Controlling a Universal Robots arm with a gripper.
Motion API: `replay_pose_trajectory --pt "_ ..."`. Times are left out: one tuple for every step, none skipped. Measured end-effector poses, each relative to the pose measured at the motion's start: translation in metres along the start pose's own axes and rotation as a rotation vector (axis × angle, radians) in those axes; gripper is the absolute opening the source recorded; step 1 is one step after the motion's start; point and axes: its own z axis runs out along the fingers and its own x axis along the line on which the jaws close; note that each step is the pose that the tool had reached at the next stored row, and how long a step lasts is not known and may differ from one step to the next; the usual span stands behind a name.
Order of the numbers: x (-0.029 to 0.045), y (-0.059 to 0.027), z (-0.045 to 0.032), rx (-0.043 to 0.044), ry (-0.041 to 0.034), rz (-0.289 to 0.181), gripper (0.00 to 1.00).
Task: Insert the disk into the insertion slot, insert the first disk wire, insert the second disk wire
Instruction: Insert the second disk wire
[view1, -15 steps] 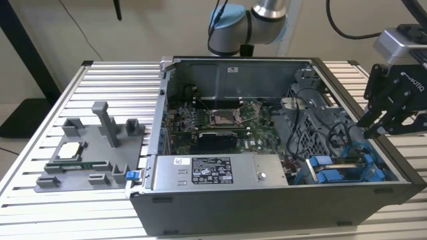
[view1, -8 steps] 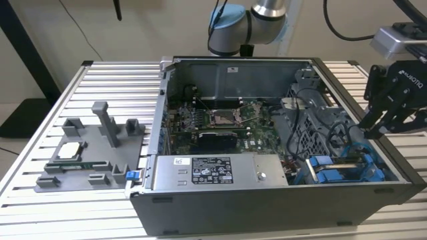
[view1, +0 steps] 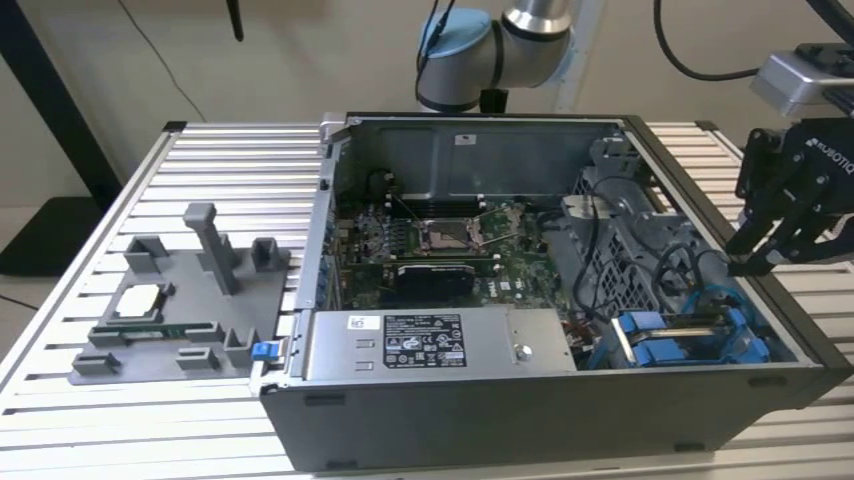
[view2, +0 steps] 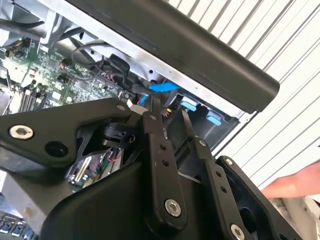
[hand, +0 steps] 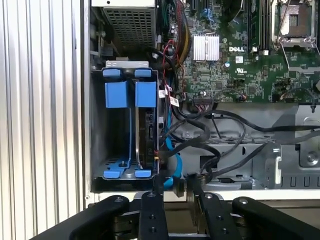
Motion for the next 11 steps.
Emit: replay_pose_trajectory --pt "-0.0004 -0.0013 0.0001 0.0 0.0003 -0.001 1.0" --pt "-0.0009 -0.0025 0.0002 0.0 0.0007 -0.001 1.0" --pt "-0.0013 -0.0034 0.0005 0.0 0.0014 -0.002 1.0" --pt "-0.0019 -0.0043 0.0008 0.0 0.0028 -0.003 1.0" --pt "-0.0025 -0.0049 0.001 0.0 0.0042 -0.004 1.0" --pt "-0.0029 -0.0054 0.0014 -0.0001 0.0051 -0.005 1.0" --pt "-0.0031 -0.0058 0.0019 -0.0001 0.0053 -0.005 1.0" --pt "-0.0032 -0.006 0.0024 -0.0001 0.0055 -0.006 1.0" --pt "-0.0033 -0.0061 0.0029 -0.0001 0.0057 -0.006 1.0" --pt "-0.0033 -0.0063 0.0034 -0.0004 0.0058 -0.007 1.0" --pt "-0.0033 -0.0065 0.0038 -0.0011 0.0061 -0.007 1.0"
